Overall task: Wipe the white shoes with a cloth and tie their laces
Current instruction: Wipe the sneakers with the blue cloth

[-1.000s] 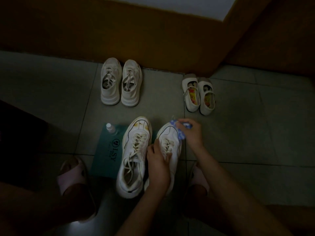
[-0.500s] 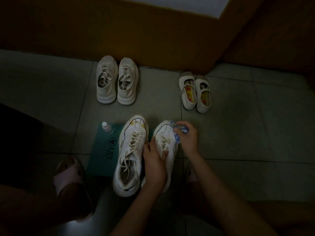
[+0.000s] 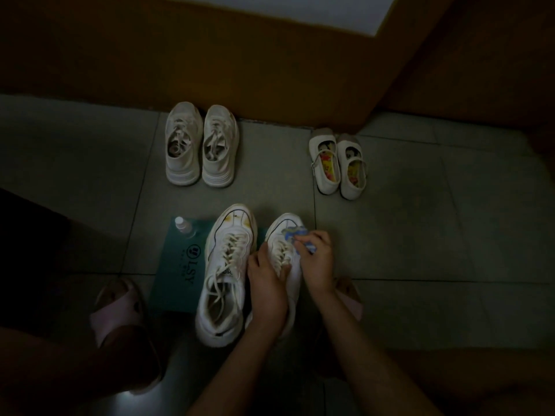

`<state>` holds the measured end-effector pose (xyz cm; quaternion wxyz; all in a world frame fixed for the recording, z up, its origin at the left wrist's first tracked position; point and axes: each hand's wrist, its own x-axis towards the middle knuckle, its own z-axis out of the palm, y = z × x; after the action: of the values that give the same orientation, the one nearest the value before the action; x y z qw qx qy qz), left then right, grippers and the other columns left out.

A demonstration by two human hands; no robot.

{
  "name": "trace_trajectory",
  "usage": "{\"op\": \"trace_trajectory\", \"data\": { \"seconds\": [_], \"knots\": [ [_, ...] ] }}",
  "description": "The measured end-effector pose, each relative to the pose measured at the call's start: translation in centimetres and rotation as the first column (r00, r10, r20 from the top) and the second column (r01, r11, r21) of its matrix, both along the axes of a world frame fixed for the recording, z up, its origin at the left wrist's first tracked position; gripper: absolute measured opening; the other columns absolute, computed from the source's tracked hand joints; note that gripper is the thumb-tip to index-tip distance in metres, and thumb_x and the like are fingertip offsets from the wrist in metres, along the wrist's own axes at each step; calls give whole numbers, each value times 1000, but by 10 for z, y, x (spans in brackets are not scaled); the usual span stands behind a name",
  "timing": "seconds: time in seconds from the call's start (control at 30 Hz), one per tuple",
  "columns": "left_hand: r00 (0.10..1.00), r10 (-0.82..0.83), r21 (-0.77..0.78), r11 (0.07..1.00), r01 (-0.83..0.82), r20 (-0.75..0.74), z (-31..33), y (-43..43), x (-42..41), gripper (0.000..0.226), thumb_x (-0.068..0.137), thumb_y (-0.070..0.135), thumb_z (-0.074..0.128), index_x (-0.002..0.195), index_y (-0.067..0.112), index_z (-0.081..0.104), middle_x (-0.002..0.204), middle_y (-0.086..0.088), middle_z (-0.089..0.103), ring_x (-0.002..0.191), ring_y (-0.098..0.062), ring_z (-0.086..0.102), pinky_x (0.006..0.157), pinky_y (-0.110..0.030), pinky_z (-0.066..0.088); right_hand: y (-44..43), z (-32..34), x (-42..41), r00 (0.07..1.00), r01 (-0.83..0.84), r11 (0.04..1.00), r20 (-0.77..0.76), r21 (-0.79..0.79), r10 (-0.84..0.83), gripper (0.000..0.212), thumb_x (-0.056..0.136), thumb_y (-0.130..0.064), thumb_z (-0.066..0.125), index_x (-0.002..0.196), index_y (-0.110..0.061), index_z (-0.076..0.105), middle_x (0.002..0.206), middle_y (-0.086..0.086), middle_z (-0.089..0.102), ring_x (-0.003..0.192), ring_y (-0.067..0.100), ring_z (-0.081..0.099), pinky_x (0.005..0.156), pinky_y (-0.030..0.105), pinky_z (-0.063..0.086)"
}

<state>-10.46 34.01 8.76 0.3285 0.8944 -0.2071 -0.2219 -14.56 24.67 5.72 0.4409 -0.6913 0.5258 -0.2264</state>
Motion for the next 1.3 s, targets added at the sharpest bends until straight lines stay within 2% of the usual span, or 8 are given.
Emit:
{"op": "trace_trajectory", "data": {
  "seconds": [0.17,0.37,0.5,0.67,1.0,1.1,1.2,1.3],
  "knots": [
    [996,12,-50,999,-16,-84,3,0,1,57,90,19,59,140,8,36,136,-14,44,128,-23,39,106,-20,21,0,4,-20,1000,22,996,-24,90,-20,8,83,-2,64,89,-6,69,93,-6,49,82,6,54,79,19,47],
    [990,6,-64,998,-15,-140,3,1,1,62,88,23,61,142,11,33,141,-13,38,132,-25,34,110,-28,22,-19,19,-16,947,261,948,141,182,-288,18,84,-2,64,101,-5,67,103,11,66,83,10,59,63,2,47],
    [989,19,-66,997,-29,-148,1,0,1,62,87,21,63,141,11,34,139,-13,40,129,-24,37,107,-27,24,-33,36,26,990,-8,995,144,104,-7,22,83,-3,66,105,-1,67,94,2,57,78,2,56,65,5,45],
    [998,-22,2,1000,22,-65,3,-2,3,56,90,22,59,140,9,36,138,-12,45,128,-24,41,109,-29,24,-19,13,33,935,-335,935,-161,-117,315,15,80,-13,69,94,-10,72,89,-5,42,97,10,35,82,17,32],
    [989,11,-99,995,-26,-150,0,2,1,60,89,23,60,142,10,34,140,-12,39,131,-23,35,109,-26,22,-39,10,-4,990,114,991,72,72,-119,9,81,0,66,87,-6,66,100,12,61,79,11,56,71,14,49],
    [992,8,-86,996,-19,-126,-1,1,1,61,89,23,60,142,9,34,139,-12,40,130,-23,35,108,-26,22,-36,23,19,989,-65,996,140,65,55,11,78,-1,70,87,-7,68,99,15,61,82,10,57,67,5,44],
    [997,-12,-14,1000,11,-77,-5,0,2,61,89,26,60,142,10,34,138,-11,44,129,-22,39,109,-27,21,-19,21,38,921,-386,922,-60,-24,385,12,79,-9,71,91,-9,71,97,9,52,95,13,45,74,8,34],
    [998,-21,10,1000,22,-66,-6,-1,2,62,90,29,58,143,11,33,138,-10,44,129,-21,39,108,-22,16,-21,12,39,862,-493,862,-194,-113,468,12,80,-13,69,91,-9,73,95,3,49,101,18,40,82,16,28]
  ]
}}
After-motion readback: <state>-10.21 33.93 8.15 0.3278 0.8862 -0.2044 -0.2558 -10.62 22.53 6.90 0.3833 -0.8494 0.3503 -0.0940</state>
